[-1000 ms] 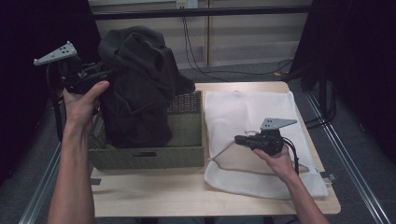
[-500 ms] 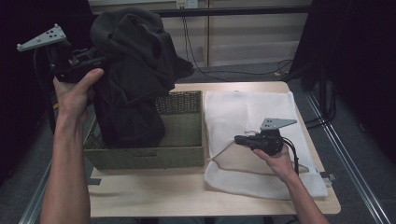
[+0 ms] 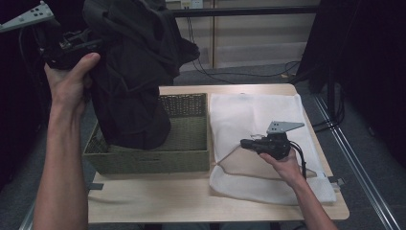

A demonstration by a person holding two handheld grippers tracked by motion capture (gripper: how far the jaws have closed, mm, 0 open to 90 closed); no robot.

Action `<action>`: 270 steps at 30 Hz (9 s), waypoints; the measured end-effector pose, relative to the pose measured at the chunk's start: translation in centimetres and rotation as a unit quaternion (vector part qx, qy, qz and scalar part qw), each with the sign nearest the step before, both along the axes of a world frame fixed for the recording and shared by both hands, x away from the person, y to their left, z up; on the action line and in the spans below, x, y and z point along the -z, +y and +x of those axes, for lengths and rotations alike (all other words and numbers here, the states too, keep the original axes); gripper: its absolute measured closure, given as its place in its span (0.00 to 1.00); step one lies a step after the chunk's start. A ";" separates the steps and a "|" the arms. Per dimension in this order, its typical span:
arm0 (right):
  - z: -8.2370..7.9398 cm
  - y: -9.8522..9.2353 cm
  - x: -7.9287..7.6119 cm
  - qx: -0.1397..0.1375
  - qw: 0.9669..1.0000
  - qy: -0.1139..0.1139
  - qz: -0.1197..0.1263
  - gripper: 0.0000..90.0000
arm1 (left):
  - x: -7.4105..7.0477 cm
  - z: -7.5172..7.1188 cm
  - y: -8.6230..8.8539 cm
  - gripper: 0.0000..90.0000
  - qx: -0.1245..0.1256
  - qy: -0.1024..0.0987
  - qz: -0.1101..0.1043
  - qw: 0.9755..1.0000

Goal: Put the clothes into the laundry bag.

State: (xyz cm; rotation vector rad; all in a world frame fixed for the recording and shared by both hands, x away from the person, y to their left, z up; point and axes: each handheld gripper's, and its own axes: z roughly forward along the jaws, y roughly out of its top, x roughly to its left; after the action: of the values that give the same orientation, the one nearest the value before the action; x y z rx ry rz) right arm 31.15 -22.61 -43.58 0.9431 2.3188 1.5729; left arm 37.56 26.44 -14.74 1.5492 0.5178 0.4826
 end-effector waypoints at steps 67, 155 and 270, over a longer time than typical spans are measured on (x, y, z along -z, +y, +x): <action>0.2 0.0 0.1 0.008 1.000 0.002 0.001 1.00 | -6.9 -13.6 -2.7 0.70 0.133 -0.123 -0.102 0.978; -0.4 0.0 0.5 0.010 1.000 0.019 -0.017 0.84 | 34.0 -10.2 -23.8 0.68 0.199 0.198 0.217 0.935; -3.7 -3.7 0.1 0.044 0.998 0.052 -0.006 0.98 | 32.7 -7.4 -31.3 0.55 0.096 0.199 0.151 0.964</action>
State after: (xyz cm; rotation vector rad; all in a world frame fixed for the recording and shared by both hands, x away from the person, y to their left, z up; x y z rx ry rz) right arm 27.42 -26.31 -43.66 1.1349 2.3160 1.5084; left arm 30.13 -4.86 -47.42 1.9844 0.6114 0.0984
